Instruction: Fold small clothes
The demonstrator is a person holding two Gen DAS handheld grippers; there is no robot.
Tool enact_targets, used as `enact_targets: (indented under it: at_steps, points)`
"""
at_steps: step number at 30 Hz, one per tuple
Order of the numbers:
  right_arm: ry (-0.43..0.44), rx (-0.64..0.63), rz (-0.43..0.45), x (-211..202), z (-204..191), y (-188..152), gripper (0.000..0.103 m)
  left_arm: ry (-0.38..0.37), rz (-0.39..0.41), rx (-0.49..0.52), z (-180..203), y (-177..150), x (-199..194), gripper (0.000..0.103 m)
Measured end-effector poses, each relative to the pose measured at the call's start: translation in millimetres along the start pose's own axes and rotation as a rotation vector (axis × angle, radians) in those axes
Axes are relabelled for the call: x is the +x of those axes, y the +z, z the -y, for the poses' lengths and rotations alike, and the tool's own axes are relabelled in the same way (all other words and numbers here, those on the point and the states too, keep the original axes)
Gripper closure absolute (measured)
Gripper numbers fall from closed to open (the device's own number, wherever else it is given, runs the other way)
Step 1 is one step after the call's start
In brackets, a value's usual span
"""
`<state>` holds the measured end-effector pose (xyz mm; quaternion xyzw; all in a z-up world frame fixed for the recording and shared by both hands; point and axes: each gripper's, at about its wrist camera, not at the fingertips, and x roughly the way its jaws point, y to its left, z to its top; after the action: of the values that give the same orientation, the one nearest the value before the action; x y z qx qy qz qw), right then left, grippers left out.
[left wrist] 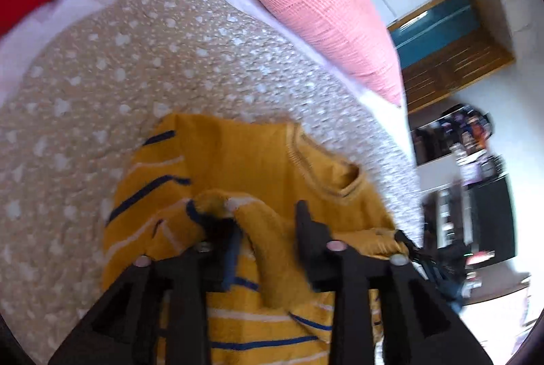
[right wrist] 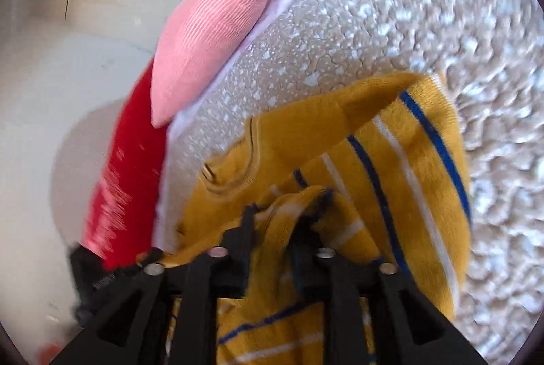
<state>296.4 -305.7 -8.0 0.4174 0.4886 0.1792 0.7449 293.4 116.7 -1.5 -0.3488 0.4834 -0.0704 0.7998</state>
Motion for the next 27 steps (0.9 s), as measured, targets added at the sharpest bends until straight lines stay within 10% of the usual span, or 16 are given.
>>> enact_targets:
  at_steps: [4,10,27]
  points:
    - [0.097,0.155,0.027,2,25,17,0.066,-0.048,0.013,-0.104,-15,16,-1,0.059]
    - [-0.007,0.068,0.108,-17,14,35,0.056,-0.042,0.088,-0.195,-37,39,-14,0.058]
    - [-0.322,-0.398,-0.002,-97,15,-82,0.051,0.219,-0.027,0.246,-45,-73,-60,0.041]
